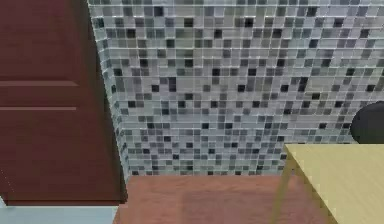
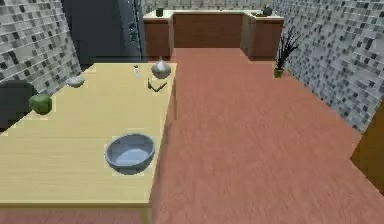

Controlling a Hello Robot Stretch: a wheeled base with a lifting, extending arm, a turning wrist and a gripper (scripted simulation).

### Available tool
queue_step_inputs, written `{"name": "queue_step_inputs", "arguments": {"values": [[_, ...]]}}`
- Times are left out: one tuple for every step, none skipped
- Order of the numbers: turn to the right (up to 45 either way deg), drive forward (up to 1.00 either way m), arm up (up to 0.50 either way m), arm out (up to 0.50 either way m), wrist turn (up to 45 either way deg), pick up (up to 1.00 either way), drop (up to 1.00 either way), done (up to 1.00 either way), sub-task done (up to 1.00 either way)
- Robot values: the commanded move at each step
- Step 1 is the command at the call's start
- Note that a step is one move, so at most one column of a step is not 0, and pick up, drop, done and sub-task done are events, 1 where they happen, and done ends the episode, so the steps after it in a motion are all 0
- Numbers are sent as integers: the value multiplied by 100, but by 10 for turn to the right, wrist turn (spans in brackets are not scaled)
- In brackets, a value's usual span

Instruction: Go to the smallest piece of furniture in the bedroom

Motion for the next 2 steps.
{"name": "queue_step_inputs", "arguments": {"values": [[-450,0,0,0,0,0,0,0,0],[-210,0,0,0,0,0,0,0,0]]}}
